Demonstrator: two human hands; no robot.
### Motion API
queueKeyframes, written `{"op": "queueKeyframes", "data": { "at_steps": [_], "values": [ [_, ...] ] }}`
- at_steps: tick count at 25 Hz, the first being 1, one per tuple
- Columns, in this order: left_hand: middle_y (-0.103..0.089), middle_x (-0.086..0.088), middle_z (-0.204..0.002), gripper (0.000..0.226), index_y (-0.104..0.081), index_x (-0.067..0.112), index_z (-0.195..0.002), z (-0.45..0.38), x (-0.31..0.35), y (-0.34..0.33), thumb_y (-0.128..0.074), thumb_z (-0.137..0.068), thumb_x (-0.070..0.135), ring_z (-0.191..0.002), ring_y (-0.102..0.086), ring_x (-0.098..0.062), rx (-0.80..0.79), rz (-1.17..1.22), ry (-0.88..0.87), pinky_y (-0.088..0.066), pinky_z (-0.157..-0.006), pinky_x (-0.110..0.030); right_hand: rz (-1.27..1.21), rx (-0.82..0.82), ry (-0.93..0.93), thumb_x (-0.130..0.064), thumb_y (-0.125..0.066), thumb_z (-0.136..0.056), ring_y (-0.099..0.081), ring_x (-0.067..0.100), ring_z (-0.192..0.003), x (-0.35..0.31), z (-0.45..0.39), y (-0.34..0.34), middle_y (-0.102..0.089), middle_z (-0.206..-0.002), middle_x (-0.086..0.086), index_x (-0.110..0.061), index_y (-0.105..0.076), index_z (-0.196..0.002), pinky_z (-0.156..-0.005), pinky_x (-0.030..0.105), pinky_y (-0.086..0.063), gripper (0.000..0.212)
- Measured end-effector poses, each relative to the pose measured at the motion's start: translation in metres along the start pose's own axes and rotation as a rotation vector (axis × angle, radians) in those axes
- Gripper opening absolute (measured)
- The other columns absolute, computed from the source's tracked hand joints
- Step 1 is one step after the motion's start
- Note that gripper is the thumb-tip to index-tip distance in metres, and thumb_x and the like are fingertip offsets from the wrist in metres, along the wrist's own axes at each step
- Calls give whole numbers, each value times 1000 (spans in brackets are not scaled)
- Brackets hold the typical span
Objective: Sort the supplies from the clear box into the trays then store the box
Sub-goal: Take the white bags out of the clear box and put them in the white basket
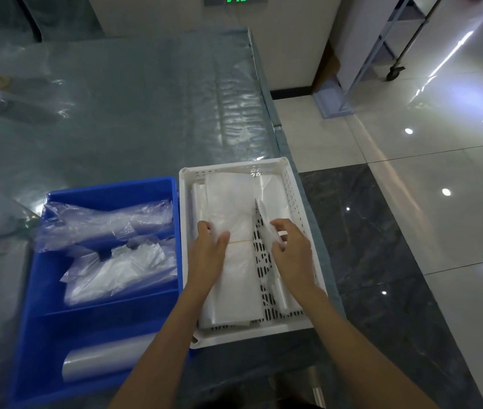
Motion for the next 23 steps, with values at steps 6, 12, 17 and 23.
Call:
{"op": "queueKeyframes", "data": {
  "at_steps": [6, 12, 17, 23],
  "values": [
    [-50, 6, -81, 26, -34, 18, -113, -1, 15, -17, -50, -96, 30, -69, -52, -5, -47, 38, 52, -36, -54, -18, -70, 76, -3, -2, -62, -86, -59, 10, -94, -14, -7, 42, -61, -115, 0, -17, -57, -120, -83, 23, -55, 37],
    [-55, -3, -93, 31, -33, 14, -115, 1, 16, -33, -52, -95, 27, -79, -56, -19, -77, 36, 47, -41, -65, -28, -58, 20, 0, -6, -61, -89, -56, 7, -96, -13, 2, 36, -58, -116, -5, -20, -54, -122, -80, 12, -47, 37],
    [-59, -1, -99, 39, -42, 14, -122, -3, 13, -26, -58, -91, 32, -86, -58, -17, -159, -203, -22, -48, -74, -30, -73, -66, 77, -10, -64, -88, -60, 8, -99, -20, 7, 0, -60, -122, -2, -21, -54, -123, -90, 25, -54, 39],
    [-56, 1, -118, 49, -43, 23, -132, 9, 15, -3, -63, -88, 32, -99, -59, -16, -48, -395, -210, -51, -85, -34, 70, -284, 86, -26, -63, -90, -57, 13, -111, -4, 15, -43, -56, -128, -2, -22, -49, -127, -100, 29, -47, 40]
  ]
}}
Point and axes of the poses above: each hand's wrist, its own z-axis away from the middle knuckle, its own y-axis out of the back of the hand, x = y × z, the point moved 10 cm from there along -z, towards the middle knuckle
